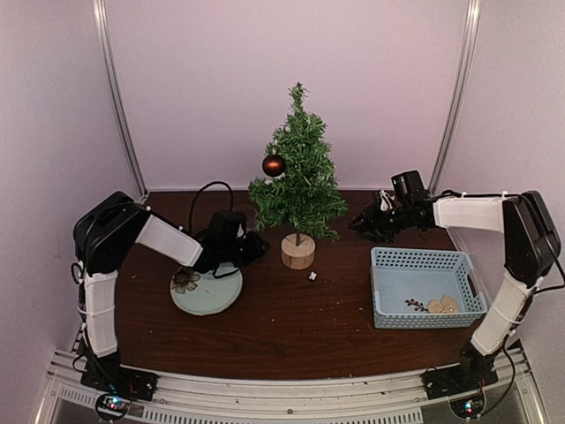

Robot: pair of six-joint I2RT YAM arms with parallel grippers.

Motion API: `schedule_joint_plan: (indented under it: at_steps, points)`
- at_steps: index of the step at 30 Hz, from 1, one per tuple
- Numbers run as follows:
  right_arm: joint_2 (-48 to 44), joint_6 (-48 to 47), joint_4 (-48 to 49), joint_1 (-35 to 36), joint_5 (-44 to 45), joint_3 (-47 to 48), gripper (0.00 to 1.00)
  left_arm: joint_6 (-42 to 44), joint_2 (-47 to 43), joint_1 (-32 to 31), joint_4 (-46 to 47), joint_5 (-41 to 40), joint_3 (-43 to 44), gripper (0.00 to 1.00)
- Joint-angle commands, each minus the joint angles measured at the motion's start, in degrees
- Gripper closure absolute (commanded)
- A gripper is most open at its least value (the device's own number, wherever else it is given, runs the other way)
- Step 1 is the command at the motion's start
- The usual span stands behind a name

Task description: Decorate the small christmas tree

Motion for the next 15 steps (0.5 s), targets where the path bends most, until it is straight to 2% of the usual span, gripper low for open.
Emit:
schedule_joint_plan:
  at_steps: [1,7,12,15]
  points:
    - [4.49,1.88,4.4,0.18,0.19,5.52,0.64,2.59,-2.93,-1.92,2.73,0.93,-0.4,0.74]
    - [15.21,3.55,4.0,-0.05,0.48,16.09,0.66,1.49,-3.36,-3.88,3.54,-1.46,-1.24,0.74]
    - [22.27,8.52,9.22,0.62,-2.34,20.58,0.67,0.4,-3.11,-5.74,6.15,-3.1,-2.32,0.74]
    - [24.91,9.81,9.96,1.66,-3.97,22.39,0.68,-0.31,-2.09,-6.69,8.22,-3.02,-2.39,0.68]
